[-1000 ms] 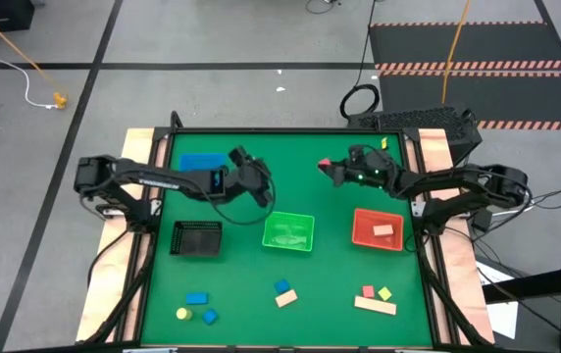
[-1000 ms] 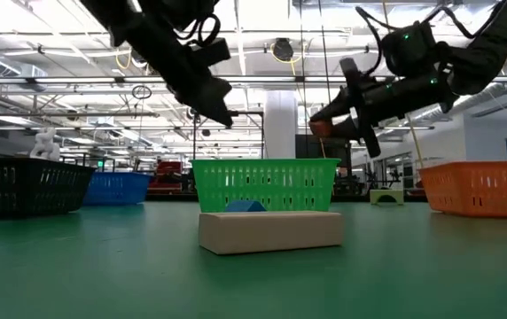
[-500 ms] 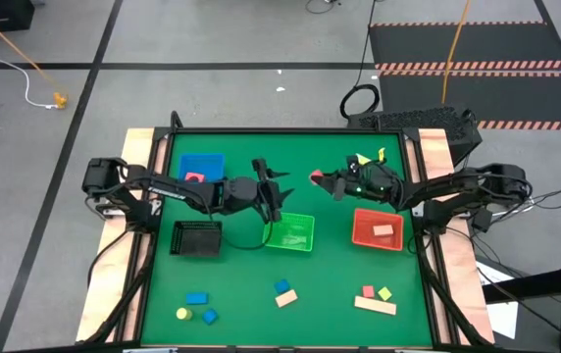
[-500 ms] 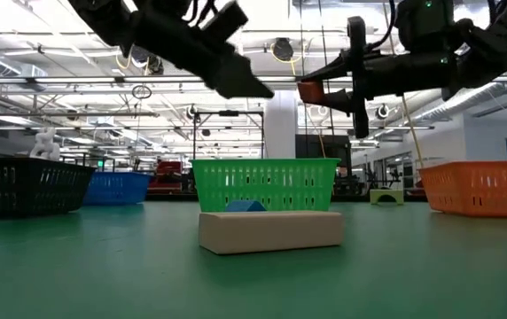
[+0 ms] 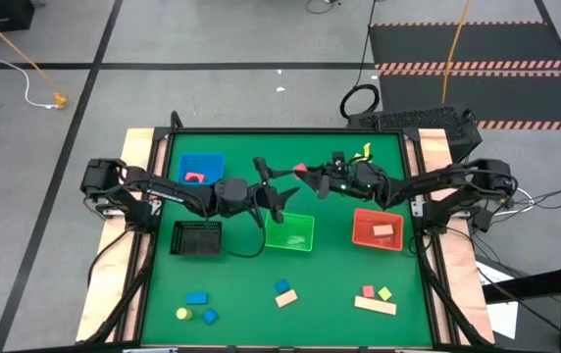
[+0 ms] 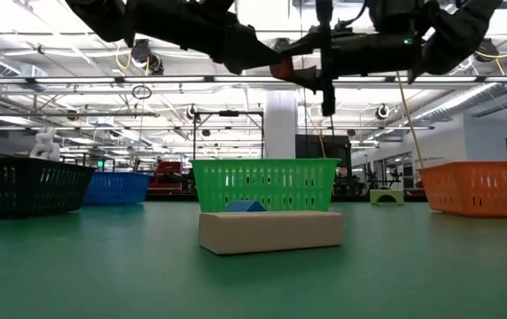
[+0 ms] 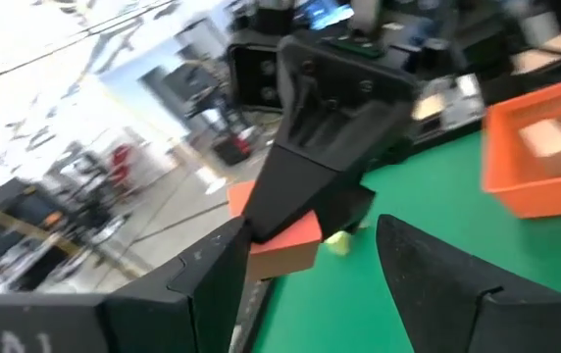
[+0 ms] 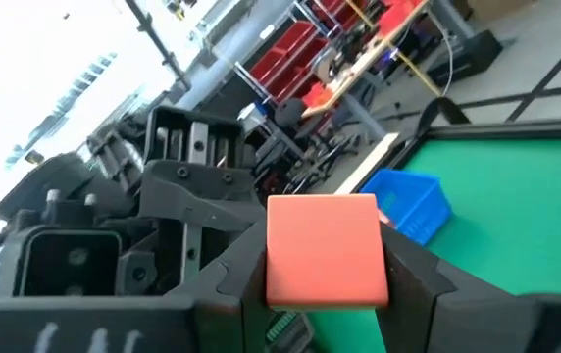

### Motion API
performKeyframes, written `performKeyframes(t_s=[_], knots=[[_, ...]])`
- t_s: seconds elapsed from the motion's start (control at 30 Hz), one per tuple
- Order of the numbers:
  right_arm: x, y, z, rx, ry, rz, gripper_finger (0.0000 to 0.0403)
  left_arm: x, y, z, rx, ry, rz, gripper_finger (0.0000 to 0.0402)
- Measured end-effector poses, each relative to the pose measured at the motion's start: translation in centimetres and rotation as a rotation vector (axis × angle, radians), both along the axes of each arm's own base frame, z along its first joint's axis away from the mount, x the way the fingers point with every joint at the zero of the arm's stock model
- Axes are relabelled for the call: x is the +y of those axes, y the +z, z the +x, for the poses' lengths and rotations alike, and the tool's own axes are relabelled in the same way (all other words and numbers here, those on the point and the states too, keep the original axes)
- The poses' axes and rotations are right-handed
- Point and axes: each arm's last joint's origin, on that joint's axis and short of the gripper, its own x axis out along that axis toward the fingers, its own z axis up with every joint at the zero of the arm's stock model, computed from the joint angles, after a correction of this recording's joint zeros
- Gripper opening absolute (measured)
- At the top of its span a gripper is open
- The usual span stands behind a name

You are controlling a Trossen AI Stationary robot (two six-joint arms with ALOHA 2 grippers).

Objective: Sort & place blocks by color
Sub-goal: Put the top orange block into the blue basket

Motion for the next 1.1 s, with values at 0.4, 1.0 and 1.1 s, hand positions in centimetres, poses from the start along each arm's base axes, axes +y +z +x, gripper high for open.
performKeyframes(t_s=[0.4, 1.0, 1.1], knots=[[0.5, 0.3, 0.3, -0.019, 0.052, -0.016, 0.0122, -0.3, 0.2, 0.0, -0.015, 0.051, 0.024, 0.0227], [1.4, 1.2, 0.5, -0.072, 0.074, -0.074, 0.0123, 0.0, 0.2, 0.0, -0.031, 0.033, -0.010, 0.0227], [1.5, 1.2, 0.5, -0.072, 0.077, -0.078, 0.0123, 0.0, 0.2, 0.0, -0.029, 0.029, -0.007, 0.0227]])
